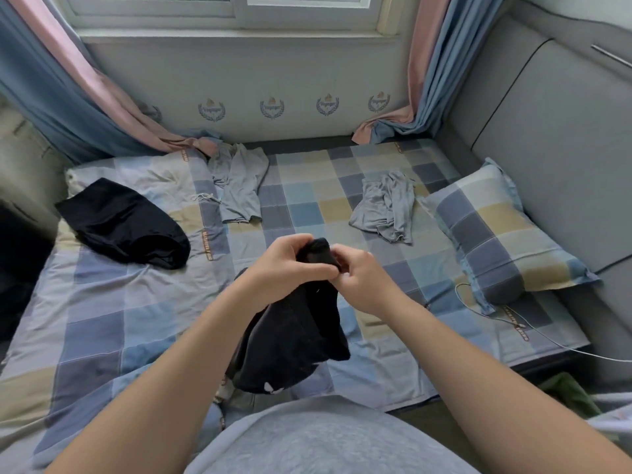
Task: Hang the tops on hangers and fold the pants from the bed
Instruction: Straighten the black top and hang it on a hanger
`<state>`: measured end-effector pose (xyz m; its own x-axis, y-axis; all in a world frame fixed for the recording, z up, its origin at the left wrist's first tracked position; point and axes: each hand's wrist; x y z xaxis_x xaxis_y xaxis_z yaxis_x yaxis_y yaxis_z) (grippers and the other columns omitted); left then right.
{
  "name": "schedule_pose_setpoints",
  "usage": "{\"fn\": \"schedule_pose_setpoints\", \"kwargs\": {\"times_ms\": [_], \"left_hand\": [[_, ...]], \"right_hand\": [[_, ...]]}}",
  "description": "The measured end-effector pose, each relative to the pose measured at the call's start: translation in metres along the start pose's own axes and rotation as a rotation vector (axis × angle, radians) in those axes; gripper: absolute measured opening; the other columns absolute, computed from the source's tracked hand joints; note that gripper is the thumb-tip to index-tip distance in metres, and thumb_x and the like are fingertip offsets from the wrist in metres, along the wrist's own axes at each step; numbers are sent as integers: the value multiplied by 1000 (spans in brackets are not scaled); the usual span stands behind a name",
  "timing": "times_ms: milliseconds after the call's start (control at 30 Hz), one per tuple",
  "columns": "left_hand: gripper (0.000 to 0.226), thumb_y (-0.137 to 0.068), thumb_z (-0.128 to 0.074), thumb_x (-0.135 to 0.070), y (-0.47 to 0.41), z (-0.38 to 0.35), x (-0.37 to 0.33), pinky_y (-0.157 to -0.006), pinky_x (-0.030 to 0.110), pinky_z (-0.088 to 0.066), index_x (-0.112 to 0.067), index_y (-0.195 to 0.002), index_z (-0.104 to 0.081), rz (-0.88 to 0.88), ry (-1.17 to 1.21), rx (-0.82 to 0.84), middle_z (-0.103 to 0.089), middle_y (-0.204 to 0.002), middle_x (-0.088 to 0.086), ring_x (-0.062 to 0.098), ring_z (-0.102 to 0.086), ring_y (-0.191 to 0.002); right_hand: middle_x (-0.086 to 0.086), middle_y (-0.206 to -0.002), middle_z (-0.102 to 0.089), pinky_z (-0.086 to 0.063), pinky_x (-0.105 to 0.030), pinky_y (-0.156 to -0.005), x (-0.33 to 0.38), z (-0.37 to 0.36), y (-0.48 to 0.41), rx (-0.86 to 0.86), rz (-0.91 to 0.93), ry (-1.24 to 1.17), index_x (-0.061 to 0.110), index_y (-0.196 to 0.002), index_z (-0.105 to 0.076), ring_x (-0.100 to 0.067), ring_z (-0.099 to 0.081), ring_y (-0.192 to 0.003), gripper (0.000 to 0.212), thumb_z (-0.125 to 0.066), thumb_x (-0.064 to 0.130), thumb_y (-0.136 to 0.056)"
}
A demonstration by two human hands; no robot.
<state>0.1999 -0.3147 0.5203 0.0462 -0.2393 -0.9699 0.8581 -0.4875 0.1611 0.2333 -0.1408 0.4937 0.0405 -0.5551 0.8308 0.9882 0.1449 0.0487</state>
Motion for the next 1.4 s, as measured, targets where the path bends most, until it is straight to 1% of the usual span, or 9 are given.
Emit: {"fn": "schedule_pose_setpoints", "kwargs": {"times_ms": [167, 267, 367, 533, 733, 933, 1033, 1167, 1400], "left_hand": [[34, -79, -59, 10, 2, 17, 35, -68, 16, -38, -15, -102, -55, -102, -591, -249, -52, -95, -2, 20, -50, -89], [45, -75, -53, 12, 8, 20, 70, -87, 34, -45, -18, -108, -56, 63, -681, -352, -48, -106, 0, 24, -46, -104], [46, -74, -51, 11, 14, 23, 97, -92, 46, -48, -19, -109, -56, 213, -672, -369, -51, -111, 3, 28, -49, -108], [41, -77, -49, 8, 7, 24, 111, -83, 38, -48, -23, -103, -53, 301, -597, -370, -52, -110, 2, 22, -51, -100], [28, -82, -47, 3, -21, 2, 105, -72, 35, -53, -20, -95, -57, 337, -395, -335, -61, -93, 0, 24, -61, -88], [29, -85, -42, 1, -45, -50, 93, -66, 34, -49, -20, -96, -60, 236, -299, -170, -65, -94, 4, 29, -63, -87], [22, -92, -51, -8, -46, -88, 85, -61, 33, -50, -25, -84, -61, 123, -272, 0, -66, -84, -2, 21, -64, -78], [16, -91, -66, -15, -36, -133, 78, -53, 28, -42, -28, -83, -59, -34, -482, 250, -66, -81, -4, 15, -61, -72], [43, -75, -36, 6, 18, -208, 70, -72, 36, -55, -30, -85, -58, -73, -918, 690, -65, -93, -5, 21, -61, -85]], "right_hand": [[1, -74, -67, -47, -27, -59, 6, 6, -4, -204, 16, -87, 23, -91, -61, -14, -60, -66, 19, -53, 6, -94], [-10, -70, -65, -44, -40, -52, 0, 18, 0, -310, 10, -183, 22, -93, -55, -30, -55, -59, 17, -60, 6, -94], [-8, -60, -57, -37, -34, -48, -14, 37, 7, -351, -29, -187, 21, -84, -52, -20, -46, -51, 21, -68, 10, -92], [13, -57, -48, -35, -23, -53, -44, 49, 34, -443, -160, -77, 19, -76, -50, -7, -38, -53, 25, -69, 11, -90], [6, -68, -50, -39, -15, -52, -64, 45, 94, -609, -323, -45, 22, -78, -46, -4, -45, -55, 26, -60, 8, -96], [10, -66, -54, -42, -17, -59, -63, 47, 168, -506, -439, -273, 37, -90, -51, -5, -51, -60, 26, -67, 17, -94], [13, -62, -62, -44, -18, -60, -61, 52, 207, -476, -522, -96, 37, -90, -61, -4, -58, -59, 20, -77, 25, -87], [3, -55, -57, -38, -31, -57, -57, 51, 261, -593, -645, 57, 31, -84, -52, -9, -45, -51, 18, -66, 30, -94], [5, -51, -43, -33, -30, -52, -55, 33, 381, -817, -854, 26, 29, -80, -40, -6, -37, -44, 25, -55, 30, -101]]}}
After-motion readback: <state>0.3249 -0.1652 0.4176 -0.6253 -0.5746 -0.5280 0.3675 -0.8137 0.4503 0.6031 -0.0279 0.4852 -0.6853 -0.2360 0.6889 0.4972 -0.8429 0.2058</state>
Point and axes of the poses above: each hand's wrist, its own y-axis away from the middle knuckle, its own z-axis out of the back of the hand, x = y × z
